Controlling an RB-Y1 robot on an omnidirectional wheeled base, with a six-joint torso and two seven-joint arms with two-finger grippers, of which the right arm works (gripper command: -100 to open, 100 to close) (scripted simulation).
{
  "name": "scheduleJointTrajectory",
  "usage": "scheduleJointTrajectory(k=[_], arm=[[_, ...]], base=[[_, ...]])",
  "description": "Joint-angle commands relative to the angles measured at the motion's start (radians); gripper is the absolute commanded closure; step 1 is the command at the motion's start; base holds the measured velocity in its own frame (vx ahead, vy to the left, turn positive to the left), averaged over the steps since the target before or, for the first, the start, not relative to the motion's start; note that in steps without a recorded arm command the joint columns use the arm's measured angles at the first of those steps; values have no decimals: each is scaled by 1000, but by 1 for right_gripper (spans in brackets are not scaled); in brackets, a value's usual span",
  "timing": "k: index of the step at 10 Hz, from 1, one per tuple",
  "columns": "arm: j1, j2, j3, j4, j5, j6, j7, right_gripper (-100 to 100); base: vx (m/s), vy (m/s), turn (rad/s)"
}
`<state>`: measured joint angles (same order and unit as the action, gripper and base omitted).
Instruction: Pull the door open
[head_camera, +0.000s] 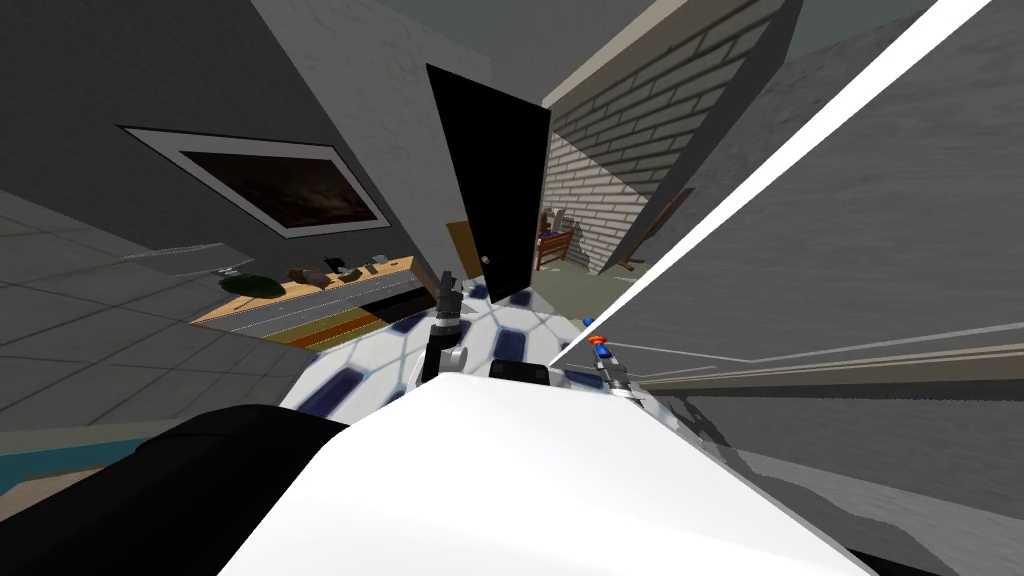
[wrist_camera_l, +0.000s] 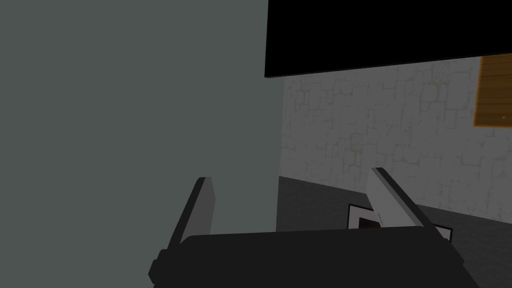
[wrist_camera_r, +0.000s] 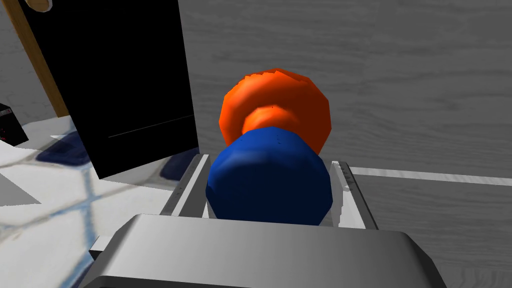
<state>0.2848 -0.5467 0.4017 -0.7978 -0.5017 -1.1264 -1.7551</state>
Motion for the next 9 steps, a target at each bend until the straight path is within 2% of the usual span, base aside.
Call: scheduleJointTrajectory(k=[1, 3, 4, 7, 8, 9], arm=[[16, -5, 13, 31, 9, -50, -18, 100], [50, -17, 28, 46, 19, -105, -35, 100], [50, -17, 28, 46, 19, -110, -35, 100], [92, -32, 46, 64, 31, -182, -57, 100], [102, -36, 50, 69, 33, -199, -62, 100], [90, -29, 50, 78, 34, -191, -60, 100]], base=[[-69, -33, 92], [-87, -35, 97], [-64, -29, 23], [-61, -25, 70], [-62, -31, 45], [-28, -10, 9]])
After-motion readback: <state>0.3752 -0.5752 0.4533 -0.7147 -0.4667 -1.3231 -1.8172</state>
